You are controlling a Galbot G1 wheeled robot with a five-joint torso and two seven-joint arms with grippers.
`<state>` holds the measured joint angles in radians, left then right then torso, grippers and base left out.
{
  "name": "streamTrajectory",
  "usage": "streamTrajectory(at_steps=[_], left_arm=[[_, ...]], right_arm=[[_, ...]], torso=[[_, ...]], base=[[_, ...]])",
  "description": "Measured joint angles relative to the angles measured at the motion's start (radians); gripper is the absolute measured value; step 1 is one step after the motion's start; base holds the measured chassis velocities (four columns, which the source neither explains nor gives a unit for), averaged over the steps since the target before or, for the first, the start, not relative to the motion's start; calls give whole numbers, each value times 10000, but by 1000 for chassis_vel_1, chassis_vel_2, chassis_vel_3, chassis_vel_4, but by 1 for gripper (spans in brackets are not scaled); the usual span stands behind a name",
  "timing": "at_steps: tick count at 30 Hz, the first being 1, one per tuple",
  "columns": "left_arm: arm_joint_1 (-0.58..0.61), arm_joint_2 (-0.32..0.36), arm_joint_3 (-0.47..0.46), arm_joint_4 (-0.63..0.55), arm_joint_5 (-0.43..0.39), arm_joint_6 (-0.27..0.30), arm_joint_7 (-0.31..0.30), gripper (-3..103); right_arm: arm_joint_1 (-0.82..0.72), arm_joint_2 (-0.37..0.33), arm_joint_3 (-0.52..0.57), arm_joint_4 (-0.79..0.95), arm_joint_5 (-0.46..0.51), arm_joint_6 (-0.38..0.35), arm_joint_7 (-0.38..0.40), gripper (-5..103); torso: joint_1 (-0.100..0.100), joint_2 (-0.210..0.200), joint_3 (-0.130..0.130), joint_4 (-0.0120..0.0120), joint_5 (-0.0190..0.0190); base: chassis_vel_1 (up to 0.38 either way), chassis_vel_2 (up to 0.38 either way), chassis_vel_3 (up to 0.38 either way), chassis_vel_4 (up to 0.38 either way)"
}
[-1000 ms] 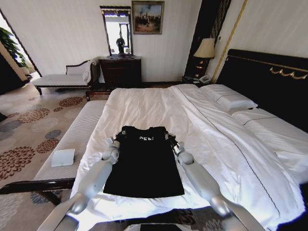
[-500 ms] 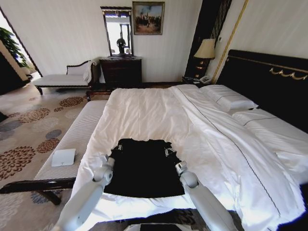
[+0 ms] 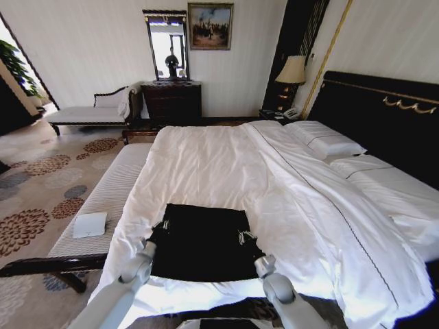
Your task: Fold the clothes on the bed.
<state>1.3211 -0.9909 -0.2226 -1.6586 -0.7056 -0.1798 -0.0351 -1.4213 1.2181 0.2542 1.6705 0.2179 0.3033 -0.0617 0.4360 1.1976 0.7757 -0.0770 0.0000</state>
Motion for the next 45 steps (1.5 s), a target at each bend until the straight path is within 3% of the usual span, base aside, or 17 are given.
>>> streamTrajectory(at_steps=[11,33,45], left_arm=[[909,-231,-373,-200,1032,-200,-14,4],[2321,-288,-1110,-1064,1468,-321,-66,4],[2561,-577,-1235,-965,1761,-383,-16,4]], right_arm=[[-874,-22,284,841,402,-22,-110,0],[-2783,160,831,1558,424,79,-497,0],[-2939,192,836,1538,242,103,-520,0]], torso=[[0,0,0,-1,0],[1,-1,1,-2,0],[2,-1,1,-1,0]], base=[[0,0,0,0],[0,0,0,0],[0,0,0,0]])
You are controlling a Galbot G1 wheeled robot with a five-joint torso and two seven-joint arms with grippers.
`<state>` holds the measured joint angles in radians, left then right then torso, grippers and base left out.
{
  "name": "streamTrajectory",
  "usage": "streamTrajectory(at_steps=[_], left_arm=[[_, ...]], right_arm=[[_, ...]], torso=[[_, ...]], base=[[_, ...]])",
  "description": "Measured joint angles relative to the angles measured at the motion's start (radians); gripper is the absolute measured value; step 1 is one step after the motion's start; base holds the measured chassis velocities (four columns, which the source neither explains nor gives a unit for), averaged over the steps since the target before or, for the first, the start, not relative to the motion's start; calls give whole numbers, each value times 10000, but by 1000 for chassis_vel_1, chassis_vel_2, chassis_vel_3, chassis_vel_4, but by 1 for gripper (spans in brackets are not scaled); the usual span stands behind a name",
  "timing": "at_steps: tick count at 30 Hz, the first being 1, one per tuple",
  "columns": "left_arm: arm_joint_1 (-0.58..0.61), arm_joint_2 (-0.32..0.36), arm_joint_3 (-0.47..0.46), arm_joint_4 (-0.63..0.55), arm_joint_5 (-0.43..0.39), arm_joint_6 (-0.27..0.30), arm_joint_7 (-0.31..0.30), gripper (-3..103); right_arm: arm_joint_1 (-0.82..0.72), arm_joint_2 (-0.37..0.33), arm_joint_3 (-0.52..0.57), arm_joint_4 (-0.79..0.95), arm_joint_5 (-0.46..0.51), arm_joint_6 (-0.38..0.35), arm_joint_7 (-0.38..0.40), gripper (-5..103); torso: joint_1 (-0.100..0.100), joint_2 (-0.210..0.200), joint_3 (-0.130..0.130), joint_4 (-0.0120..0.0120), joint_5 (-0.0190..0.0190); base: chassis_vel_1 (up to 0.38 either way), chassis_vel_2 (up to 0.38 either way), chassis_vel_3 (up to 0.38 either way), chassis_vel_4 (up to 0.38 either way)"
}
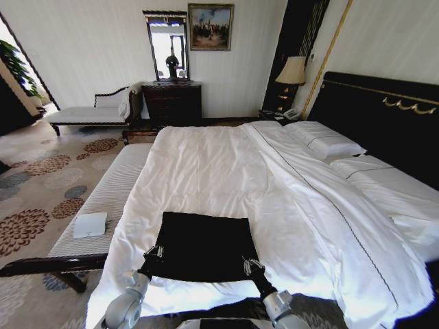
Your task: Fold the clothes on the bed.
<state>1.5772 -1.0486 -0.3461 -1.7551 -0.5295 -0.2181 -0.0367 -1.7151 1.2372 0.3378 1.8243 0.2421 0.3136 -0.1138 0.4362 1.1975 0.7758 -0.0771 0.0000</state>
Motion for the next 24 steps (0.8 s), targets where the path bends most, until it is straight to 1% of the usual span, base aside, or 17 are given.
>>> streamTrajectory(at_steps=[5,9,10,11,12,13,14,16,17,18,20,21,23,24], left_arm=[[-26,-126,-90,145,108,-5,8,4],[-88,-179,0,189,223,64,-158,4],[-82,-182,25,185,235,89,-187,1],[-29,-193,99,134,237,148,-245,4],[-29,-193,99,134,237,148,-245,4],[-3,-212,124,114,238,171,-275,8],[106,-306,156,64,302,205,-322,24],[136,-313,146,57,316,206,-322,24],[227,-310,57,26,318,206,-322,34],[263,-301,15,10,314,207,-322,34],[452,-224,-237,-101,253,206,-310,45],[452,-224,-237,-101,253,206,-310,45],[639,-141,-472,-242,125,200,-261,57],[737,-100,-599,-310,46,194,-225,57]], right_arm=[[-46,24,-86,-50,-37,2,-14,0],[-6,-6,-143,-101,-74,-27,-15,0],[3,-18,-144,-114,-83,-34,-17,-2],[7,-48,-140,-154,-131,-38,-16,2],[7,-48,-140,-154,-131,-38,-16,2],[5,-55,-138,-177,-169,-36,-17,8],[-53,-54,-136,-248,-353,6,-17,24],[-83,-41,-141,-245,-386,25,-17,24],[-178,-19,-143,-192,-425,61,-17,34],[-222,-10,-142,-153,-438,78,-17,34],[-467,22,-104,11,-476,176,-17,45],[-467,22,-104,11,-476,176,-17,45],[-714,45,-26,157,-486,260,-26,56],[-854,69,43,235,-488,319,-39,56]], torso=[[-1,0,-1,0,-1],[0,0,-1,0,-1],[0,0,-1,0,-1],[0,0,0,0,0],[0,0,0,0,0],[0,-1,0,0,0],[-1,0,0,0,-1],[-1,0,-1,0,-1],[0,-1,0,0,0],[0,-1,-1,0,0],[0,0,-1,0,0],[0,0,-1,0,0],[0,0,-1,0,-1],[-1,0,0,0,-1]], base=[[0,0,0,0],[0,0,0,0],[0,0,0,0],[0,0,0,0],[0,0,0,0],[0,0,0,0],[0,0,0,0],[0,0,0,0],[0,0,0,0],[0,0,0,0],[0,0,0,0],[0,0,0,0],[0,0,0,0],[0,0,0,0]])
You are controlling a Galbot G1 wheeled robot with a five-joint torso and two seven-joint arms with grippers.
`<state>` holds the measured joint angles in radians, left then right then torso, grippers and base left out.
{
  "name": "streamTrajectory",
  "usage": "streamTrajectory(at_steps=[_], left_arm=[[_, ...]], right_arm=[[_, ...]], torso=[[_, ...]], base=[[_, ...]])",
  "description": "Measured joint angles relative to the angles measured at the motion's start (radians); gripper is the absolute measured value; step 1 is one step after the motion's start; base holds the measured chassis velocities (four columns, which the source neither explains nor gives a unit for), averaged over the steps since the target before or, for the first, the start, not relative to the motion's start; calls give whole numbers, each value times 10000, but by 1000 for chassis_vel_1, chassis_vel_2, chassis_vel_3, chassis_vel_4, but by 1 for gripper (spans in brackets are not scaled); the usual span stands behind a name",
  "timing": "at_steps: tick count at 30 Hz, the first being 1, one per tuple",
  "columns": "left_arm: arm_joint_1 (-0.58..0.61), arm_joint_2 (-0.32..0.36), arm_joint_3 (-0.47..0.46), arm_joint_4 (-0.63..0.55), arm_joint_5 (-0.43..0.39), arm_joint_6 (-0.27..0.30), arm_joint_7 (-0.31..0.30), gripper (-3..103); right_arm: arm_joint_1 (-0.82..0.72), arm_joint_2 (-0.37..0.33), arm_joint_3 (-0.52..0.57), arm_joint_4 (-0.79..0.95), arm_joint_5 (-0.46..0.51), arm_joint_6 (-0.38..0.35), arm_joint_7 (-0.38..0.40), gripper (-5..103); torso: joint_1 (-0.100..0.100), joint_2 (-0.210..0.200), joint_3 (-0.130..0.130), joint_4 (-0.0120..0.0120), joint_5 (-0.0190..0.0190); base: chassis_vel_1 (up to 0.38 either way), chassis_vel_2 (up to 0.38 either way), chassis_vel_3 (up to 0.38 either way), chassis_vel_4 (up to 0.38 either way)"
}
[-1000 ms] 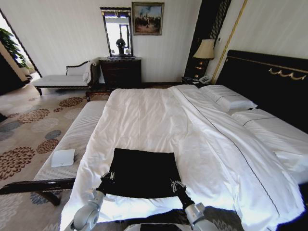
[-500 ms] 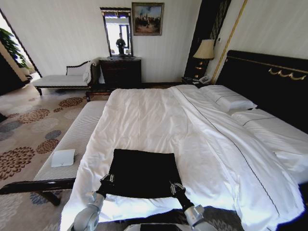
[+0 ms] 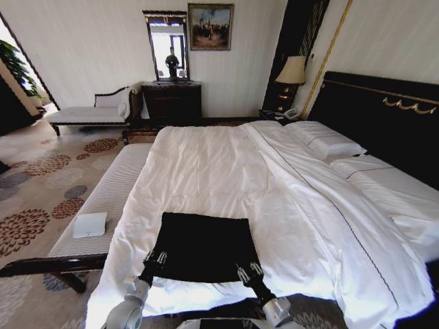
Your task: Fold the clothes on the bed.
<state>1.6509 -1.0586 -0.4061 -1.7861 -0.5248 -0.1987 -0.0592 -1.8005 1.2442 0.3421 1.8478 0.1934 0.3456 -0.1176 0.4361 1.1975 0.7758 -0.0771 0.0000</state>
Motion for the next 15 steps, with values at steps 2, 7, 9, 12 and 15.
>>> streamTrajectory(at_steps=[2,7,9,12,15], left_arm=[[92,35,-130,-64,-82,-9,37,62],[136,165,-497,-84,-451,-35,122,84],[-103,283,-482,65,-473,-37,125,89],[-661,496,-351,151,-692,29,128,99],[-1221,602,-213,203,-1221,274,124,100]], right_arm=[[-121,29,88,78,1,46,-12,61],[-477,151,573,370,319,122,-24,83],[-570,192,802,508,499,117,1,89],[-688,274,1098,753,705,47,42,99],[-787,347,1273,873,744,9,74,100]], torso=[[-1,0,-1,1,0],[-1,1,0,2,0],[0,0,0,2,-1],[0,0,0,1,0],[0,0,0,0,-1]], base=[[0,0,0,0],[0,0,0,0],[0,0,0,0],[0,0,0,0],[0,0,0,0]])
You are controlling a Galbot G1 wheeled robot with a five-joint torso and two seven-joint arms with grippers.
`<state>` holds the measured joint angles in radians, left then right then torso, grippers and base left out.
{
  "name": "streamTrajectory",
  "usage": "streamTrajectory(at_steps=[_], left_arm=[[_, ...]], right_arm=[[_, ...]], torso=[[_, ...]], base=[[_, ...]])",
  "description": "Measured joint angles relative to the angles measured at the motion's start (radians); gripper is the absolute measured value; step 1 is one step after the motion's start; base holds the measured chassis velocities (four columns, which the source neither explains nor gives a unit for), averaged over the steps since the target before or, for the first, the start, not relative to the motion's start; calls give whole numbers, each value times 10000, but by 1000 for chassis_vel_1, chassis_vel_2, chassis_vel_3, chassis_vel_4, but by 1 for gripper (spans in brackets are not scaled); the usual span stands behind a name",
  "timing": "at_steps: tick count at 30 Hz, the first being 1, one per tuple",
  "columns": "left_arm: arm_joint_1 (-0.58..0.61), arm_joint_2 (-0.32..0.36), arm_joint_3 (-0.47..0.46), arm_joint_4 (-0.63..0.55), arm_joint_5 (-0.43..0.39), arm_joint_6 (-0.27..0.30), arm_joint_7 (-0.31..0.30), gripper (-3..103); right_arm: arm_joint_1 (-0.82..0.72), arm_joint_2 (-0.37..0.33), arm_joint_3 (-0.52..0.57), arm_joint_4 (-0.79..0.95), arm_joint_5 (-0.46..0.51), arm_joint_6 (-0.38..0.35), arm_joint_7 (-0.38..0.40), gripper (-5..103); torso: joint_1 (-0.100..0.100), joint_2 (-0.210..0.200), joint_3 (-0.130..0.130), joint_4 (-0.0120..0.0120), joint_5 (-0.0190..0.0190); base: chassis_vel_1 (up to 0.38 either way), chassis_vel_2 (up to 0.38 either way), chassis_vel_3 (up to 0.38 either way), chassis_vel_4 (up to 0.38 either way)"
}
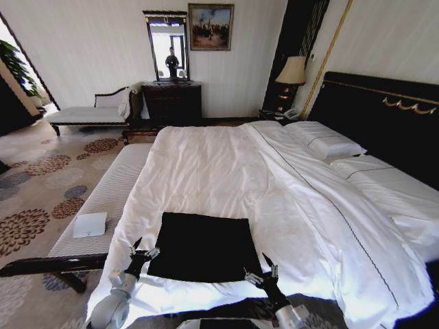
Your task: Fold the clothes on the bed.
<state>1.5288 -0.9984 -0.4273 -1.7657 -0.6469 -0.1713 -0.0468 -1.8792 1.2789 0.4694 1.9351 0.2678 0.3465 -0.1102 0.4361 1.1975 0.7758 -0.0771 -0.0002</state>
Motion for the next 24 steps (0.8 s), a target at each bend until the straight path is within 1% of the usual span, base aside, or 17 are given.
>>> streamTrajectory(at_steps=[1,2,3,6,7,8,10,11,12,13,16,17,18,20,21,23,24], left_arm=[[-115,17,33,18,-98,61,0,100],[-620,74,214,164,-504,331,-7,100],[-620,74,214,164,-504,331,-7,100],[-1656,139,678,641,-1066,776,-53,100],[-2432,133,977,1046,-1365,1022,-86,100],[-2432,133,977,1046,-1365,1022,-86,100],[-3081,79,1186,1402,-1716,1317,-112,101],[-3142,71,1200,1436,-1760,1352,-120,101],[-3645,13,1328,1743,-2314,1815,-195,98],[-3645,13,1328,1743,-2314,1815,-195,98],[-4250,-39,1578,2135,-3170,2566,-312,97],[-4250,-39,1578,2135,-3170,2566,-312,97],[-4448,-79,1651,2322,-3470,2795,-356,97],[-4628,-127,1702,2530,-3720,2975,-402,94],[-4765,-158,1743,2694,-3933,3138,-419,90],[-4840,-174,1769,2801,-4020,3212,-420,90],[-4901,-192,1800,2914,-4078,3271,-415,85]], right_arm=[[-12,9,16,11,-1,-2,4,100],[-83,61,73,46,-40,-12,20,100],[-83,61,73,46,-40,-12,20,100],[-172,173,121,88,-184,-22,42,100],[-211,251,130,112,-273,-47,65,100],[-211,251,130,112,-273,-47,65,100],[-205,270,87,139,-353,-114,76,100],[-198,269,78,141,-359,-125,79,100],[-115,250,2,165,-427,-235,95,100],[-115,250,2,165,-427,-235,95,100],[-85,250,8,200,-442,-333,121,100],[-85,250,8,200,-442,-333,121,100],[-63,247,25,200,-441,-361,129,100],[-31,237,36,194,-441,-381,132,100],[-1,234,38,174,-437,-407,138,100],[16,233,37,171,-437,-433,142,100],[36,233,35,170,-436,-465,148,100]], torso=[[0,0,0,0,1],[0,0,1,0,2],[0,0,1,0,2],[0,0,1,1,0],[0,0,1,-3,1],[0,0,1,-3,1],[1,-1,1,-6,-1],[1,-1,1,-6,-1],[1,-1,1,0,3],[1,-1,1,0,3],[1,-1,2,-1,3],[1,-1,2,-1,3],[1,-1,1,-2,2],[1,-1,1,-1,1],[1,-1,1,1,2],[1,-1,2,0,3],[1,-2,1,0,3]], base=[[0,0,0,0],[0,0,0,0],[0,0,0,0],[0,0,0,0],[0,0,0,0],[0,0,0,0],[0,0,0,0],[0,0,0,0],[0,0,0,0],[0,0,0,0],[0,0,0,0],[0,0,0,0],[0,0,0,0],[0,0,0,0],[0,0,0,0],[0,0,0,0],[0,0,0,0]])
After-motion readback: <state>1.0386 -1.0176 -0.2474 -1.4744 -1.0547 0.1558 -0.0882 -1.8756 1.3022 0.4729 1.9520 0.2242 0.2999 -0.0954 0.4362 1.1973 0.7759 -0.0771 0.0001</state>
